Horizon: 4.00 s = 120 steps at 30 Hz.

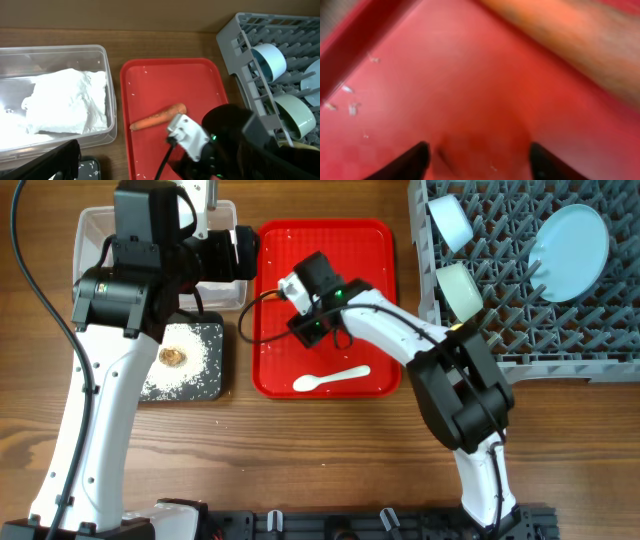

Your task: Sort waste into correct bins and load items into the dishwasher rack

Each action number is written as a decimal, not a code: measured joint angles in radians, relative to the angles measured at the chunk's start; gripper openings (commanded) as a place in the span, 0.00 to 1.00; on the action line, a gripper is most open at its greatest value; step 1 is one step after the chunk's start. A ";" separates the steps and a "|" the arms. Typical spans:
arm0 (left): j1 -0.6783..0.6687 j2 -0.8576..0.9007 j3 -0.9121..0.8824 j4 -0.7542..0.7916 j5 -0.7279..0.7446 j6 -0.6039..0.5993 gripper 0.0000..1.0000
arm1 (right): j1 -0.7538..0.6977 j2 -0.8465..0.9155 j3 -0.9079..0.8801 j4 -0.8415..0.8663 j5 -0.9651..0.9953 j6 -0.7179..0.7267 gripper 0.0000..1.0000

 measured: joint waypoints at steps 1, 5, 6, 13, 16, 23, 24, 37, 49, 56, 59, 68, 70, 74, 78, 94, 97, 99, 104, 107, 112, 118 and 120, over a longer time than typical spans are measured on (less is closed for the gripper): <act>0.000 0.000 0.000 0.000 0.000 0.000 1.00 | -0.024 -0.008 0.038 -0.111 -0.002 0.030 0.87; 0.000 0.000 0.000 0.000 0.000 0.000 1.00 | -0.099 -0.130 0.135 -0.374 -0.020 0.065 0.83; 0.000 0.000 0.000 0.000 0.000 0.000 1.00 | -0.113 -0.172 0.147 -0.406 -0.022 0.067 0.82; 0.000 0.000 0.000 0.000 0.000 0.000 1.00 | -0.117 -0.275 0.065 -0.608 -0.051 0.115 0.77; 0.000 0.000 0.000 0.000 0.000 0.000 1.00 | -0.117 -0.264 -0.074 -0.586 -0.089 0.144 0.77; 0.000 0.000 0.000 0.000 0.000 0.000 1.00 | -0.053 -0.262 -0.238 -0.413 -0.141 0.159 0.83; 0.000 0.000 0.000 0.000 0.000 0.000 1.00 | -0.030 -0.261 -0.258 -0.385 -0.131 0.158 0.84; 0.000 0.000 0.000 0.000 0.000 0.000 1.00 | 0.027 -0.273 -0.387 -0.112 -0.042 0.154 0.82; 0.000 0.000 0.000 0.000 0.000 0.000 1.00 | -0.085 -0.240 -0.402 0.166 0.098 0.175 0.76; 0.000 0.000 0.000 0.000 0.000 0.000 1.00 | -0.067 -0.240 -0.360 0.008 0.066 0.187 0.76; 0.000 0.000 0.000 0.000 0.000 0.000 1.00 | -0.067 -0.217 -0.302 -0.135 0.045 0.198 0.76; 0.000 0.000 0.000 0.000 0.000 0.000 1.00 | -0.056 -0.192 -0.004 -0.330 0.030 0.080 0.86; 0.000 0.000 0.000 0.000 0.000 0.000 1.00 | -0.042 -0.192 -0.009 -0.317 0.030 -0.034 0.87; 0.000 0.000 0.000 0.000 0.000 0.000 1.00 | -0.026 -0.191 -0.110 -0.260 0.006 -0.299 0.86; 0.000 0.000 0.000 -0.001 0.000 0.000 1.00 | -0.027 -0.187 -0.218 -0.110 -0.077 -0.522 0.86; 0.000 0.000 0.000 0.000 0.000 0.000 1.00 | -0.029 -0.180 -0.315 0.021 -0.182 -0.638 0.75; 0.000 0.000 0.000 0.000 0.000 0.000 1.00 | -0.035 -0.185 -0.341 0.061 -0.207 -0.639 0.68; 0.000 0.000 0.000 0.000 0.000 0.000 1.00 | -0.037 -0.194 -0.375 0.127 -0.210 -0.640 0.63; 0.000 0.000 0.000 0.000 0.000 0.000 1.00 | -0.031 -0.214 -0.427 0.222 -0.155 -0.614 0.62; 0.000 0.000 0.000 0.000 0.000 0.000 1.00 | -0.024 -0.219 -0.429 0.240 -0.097 -0.585 0.54; 0.000 0.000 0.000 0.000 0.000 0.000 1.00 | -0.018 -0.221 -0.429 0.253 -0.050 -0.545 0.36; 0.000 0.000 0.000 0.000 0.000 0.000 1.00 | -0.023 -0.221 -0.431 0.251 -0.074 -0.464 0.15; 0.000 0.000 0.000 0.000 0.000 0.000 1.00 | -0.025 -0.219 -0.431 0.254 -0.064 -0.393 0.04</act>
